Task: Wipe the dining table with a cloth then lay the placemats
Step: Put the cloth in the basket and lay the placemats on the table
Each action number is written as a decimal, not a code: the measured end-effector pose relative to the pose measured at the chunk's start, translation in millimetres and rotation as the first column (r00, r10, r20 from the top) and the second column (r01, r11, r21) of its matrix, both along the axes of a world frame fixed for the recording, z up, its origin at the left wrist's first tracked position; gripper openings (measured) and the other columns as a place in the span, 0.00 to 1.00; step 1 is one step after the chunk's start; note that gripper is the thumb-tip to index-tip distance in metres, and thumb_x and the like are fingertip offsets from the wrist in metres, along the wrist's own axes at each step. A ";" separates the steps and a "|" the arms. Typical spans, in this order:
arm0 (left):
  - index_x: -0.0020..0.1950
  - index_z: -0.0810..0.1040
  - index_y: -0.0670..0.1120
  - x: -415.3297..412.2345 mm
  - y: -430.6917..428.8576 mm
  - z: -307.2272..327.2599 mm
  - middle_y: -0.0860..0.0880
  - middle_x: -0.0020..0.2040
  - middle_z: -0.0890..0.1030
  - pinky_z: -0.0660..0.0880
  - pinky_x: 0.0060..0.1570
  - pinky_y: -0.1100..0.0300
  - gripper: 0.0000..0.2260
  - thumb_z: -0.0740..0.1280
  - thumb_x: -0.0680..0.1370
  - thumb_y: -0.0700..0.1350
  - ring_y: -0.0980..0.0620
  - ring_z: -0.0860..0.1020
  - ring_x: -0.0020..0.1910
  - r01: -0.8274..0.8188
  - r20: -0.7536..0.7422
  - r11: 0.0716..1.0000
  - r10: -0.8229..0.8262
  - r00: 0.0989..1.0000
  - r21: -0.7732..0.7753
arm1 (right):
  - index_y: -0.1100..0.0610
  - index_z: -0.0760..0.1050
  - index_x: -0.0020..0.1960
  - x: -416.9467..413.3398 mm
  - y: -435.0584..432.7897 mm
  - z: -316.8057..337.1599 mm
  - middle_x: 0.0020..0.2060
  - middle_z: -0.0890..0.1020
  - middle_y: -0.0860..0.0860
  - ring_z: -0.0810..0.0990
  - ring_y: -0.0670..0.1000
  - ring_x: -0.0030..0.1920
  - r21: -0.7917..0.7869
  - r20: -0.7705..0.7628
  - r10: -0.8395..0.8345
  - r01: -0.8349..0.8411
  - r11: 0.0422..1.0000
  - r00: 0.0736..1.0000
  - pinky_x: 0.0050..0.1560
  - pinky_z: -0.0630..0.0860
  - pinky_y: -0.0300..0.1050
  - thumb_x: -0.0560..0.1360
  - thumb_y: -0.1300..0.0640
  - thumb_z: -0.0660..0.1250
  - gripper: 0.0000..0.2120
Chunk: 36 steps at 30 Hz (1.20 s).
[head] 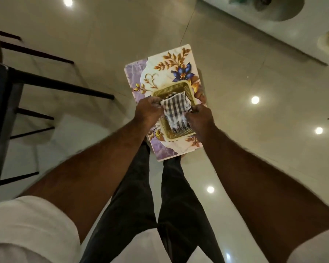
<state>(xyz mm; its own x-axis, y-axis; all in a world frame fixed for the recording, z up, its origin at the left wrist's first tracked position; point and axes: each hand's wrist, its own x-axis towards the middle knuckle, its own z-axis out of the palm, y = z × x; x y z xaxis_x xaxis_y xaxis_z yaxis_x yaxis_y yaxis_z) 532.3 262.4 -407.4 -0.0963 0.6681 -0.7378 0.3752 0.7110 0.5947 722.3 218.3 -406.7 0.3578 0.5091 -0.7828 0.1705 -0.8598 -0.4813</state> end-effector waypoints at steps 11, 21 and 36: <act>0.72 0.76 0.50 -1.5 -23.2 -32.3 0.46 0.62 0.86 0.84 0.61 0.47 0.26 0.76 0.80 0.62 0.44 0.87 0.57 0.052 -0.299 0.993 -0.082 0.951 -0.107 | 0.51 0.86 0.65 19.7 -22.5 -2.6 0.61 0.88 0.50 0.85 0.56 0.62 -0.031 0.399 0.065 -0.058 0.998 0.915 0.58 0.78 0.46 0.81 0.51 0.70 0.14; 0.60 0.78 0.53 8.3 -35.6 -33.7 0.45 0.63 0.86 0.84 0.63 0.40 0.10 0.67 0.84 0.56 0.37 0.86 0.59 0.262 -0.300 0.937 -0.325 0.897 -0.232 | 0.54 0.81 0.70 75.3 -74.4 -23.6 0.59 0.89 0.53 0.86 0.57 0.61 -0.059 0.424 -0.002 0.030 0.998 0.905 0.58 0.77 0.44 0.82 0.54 0.72 0.17; 0.50 0.85 0.54 -47.2 -78.3 118.7 0.57 0.45 0.90 0.86 0.35 0.58 0.06 0.70 0.86 0.47 0.56 0.90 0.42 0.107 -0.157 0.992 -0.095 0.983 0.073 | 0.66 0.75 0.77 97.6 -65.5 -57.1 0.69 0.82 0.66 0.83 0.68 0.70 -0.173 -0.087 0.147 -0.161 0.972 0.985 0.73 0.80 0.66 0.80 0.63 0.79 0.28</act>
